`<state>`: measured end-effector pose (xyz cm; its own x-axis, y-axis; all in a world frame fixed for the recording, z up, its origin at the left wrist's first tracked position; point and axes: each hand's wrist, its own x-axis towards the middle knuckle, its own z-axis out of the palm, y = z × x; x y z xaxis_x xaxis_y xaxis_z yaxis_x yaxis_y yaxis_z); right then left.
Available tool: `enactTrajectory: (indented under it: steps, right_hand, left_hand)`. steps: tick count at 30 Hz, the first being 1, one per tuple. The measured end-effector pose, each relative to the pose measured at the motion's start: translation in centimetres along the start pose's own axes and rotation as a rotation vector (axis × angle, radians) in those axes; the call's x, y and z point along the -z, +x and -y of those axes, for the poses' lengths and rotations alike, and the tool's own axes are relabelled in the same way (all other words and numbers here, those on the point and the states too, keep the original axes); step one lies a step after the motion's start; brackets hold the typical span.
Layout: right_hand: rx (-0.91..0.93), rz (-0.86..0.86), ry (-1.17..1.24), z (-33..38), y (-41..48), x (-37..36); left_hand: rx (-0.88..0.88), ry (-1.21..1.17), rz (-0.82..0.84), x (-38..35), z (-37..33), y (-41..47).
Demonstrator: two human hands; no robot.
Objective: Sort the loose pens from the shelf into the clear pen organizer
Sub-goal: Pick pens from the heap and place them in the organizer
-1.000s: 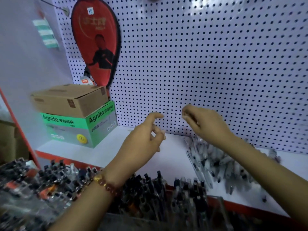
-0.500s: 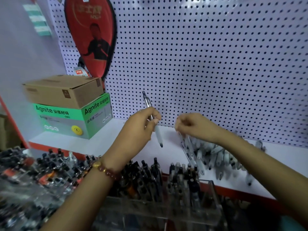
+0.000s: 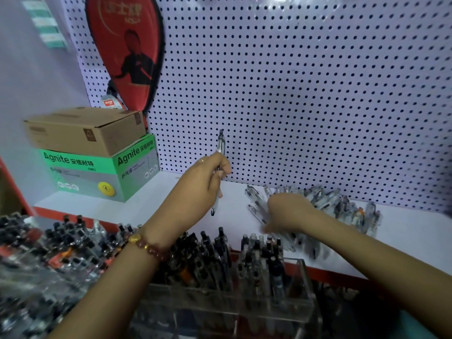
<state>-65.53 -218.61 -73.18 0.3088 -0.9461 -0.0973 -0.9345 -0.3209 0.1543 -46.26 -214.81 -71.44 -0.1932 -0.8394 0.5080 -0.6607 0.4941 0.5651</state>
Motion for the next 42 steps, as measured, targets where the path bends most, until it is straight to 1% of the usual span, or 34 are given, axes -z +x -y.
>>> enactTrajectory:
  steps: [2, 5, 6, 9, 11, 13, 14, 16, 18, 21, 23, 25, 27, 29, 30, 32, 34, 35, 36, 38, 40, 42]
  right_hand:
    - [0.009, 0.019, 0.172, -0.8, 0.1, 0.5]
    - [0.049, 0.032, 0.575, -2.2, 0.1, 2.0]
    - [0.064, 0.011, 0.702, -2.4, -0.1, 2.6]
    - [0.138, -0.08, 1.01, -2.0, -1.2, 4.9]
    - [0.218, -0.11, 1.128, -0.9, -2.0, 6.6]
    - [0.289, -0.154, 1.153, 0.8, -2.7, 8.3]
    - [0.312, -0.191, 1.135, 1.8, -3.1, 8.9]
    - [0.356, -0.271, 1.088, 3.5, -3.8, 9.8]
    - [0.398, -0.322, 1.096, 4.9, -4.7, 10.2]
    - [0.444, -0.371, 1.114, 6.2, -6.3, 10.2]
    - [0.494, -0.421, 1.064, 7.1, -7.4, 10.1]
    - [0.531, -0.461, 0.953, 8.2, -8.6, 9.6]
    - [0.558, -0.463, 0.848, 9.6, -9.7, 8.6]
    - [0.575, -0.418, 0.852, 10.9, -10.4, 7.5]
    - [0.584, -0.387, 0.889, 11.5, -10.7, 7.1]
    - [0.618, -0.306, 1.049, 12.5, -11.5, 6.4]
    - [0.653, -0.187, 1.224, 13.4, -12.2, 6.0]
    - [0.676, -0.15, 1.249, 14.0, -12.4, 5.6]
    - [0.703, -0.153, 1.224, 14.7, -12.6, 5.2]
    - [0.739, -0.214, 1.113, 16.2, -12.7, 4.1]
    - [0.762, -0.25, 1.045, 17.4, -12.6, 3.0]
    - [0.745, -0.31, 1.013, 18.0, -12.5, 2.5]
  left_hand:
    - [-0.01, -0.008, 0.003, 0.0, 0.0, -0.1]
    - [-0.009, -0.049, -0.055, 0.1, -0.1, -0.1]
    - [-0.005, -0.002, -0.095, 0.1, -0.2, -0.2]
    - [-0.023, 0.286, -0.245, 0.4, -0.6, -0.3]
    - [-0.019, 0.377, -0.288, 1.0, -1.1, -0.3]
    - [-0.038, 0.376, -0.29, 1.6, -1.6, -0.2]
    - [-0.053, 0.324, -0.291, 2.0, -2.0, -0.1]
    - [-0.058, 0.15, -0.305, 3.1, -2.9, 0.0]
    - [-0.054, -0.006, -0.324, 4.4, -3.9, -0.7]
    - [-0.052, -0.155, -0.321, 6.2, -4.8, -2.7]
    - [-0.068, -0.283, -0.299, 7.1, -5.2, -4.4]
    - [-0.056, -0.353, -0.25, 7.8, -4.9, -6.4]
    - [-0.052, -0.401, -0.199, 8.1, -4.3, -8.7]
    - [-0.039, -0.426, -0.18, 8.5, -3.8, -11.1]
    - [-0.027, -0.424, -0.178, 8.6, -3.6, -12.3]
    - [0.008, -0.463, -0.139, 8.9, -3.2, -14.4]
    - [0.057, -0.467, -0.022, 9.1, -2.8, -16.5]
    - [0.074, -0.443, 0.041, 9.1, -2.8, -17.4]
    - [0.084, -0.415, 0.083, 9.1, -2.6, -18.3]
    - [0.106, -0.401, 0.121, 8.9, -2.2, -19.6]
    - [0.133, -0.402, 0.131, 8.9, -1.9, -20.5]
    - [0.192, -0.405, 0.122, 8.9, -1.3, -21.5]
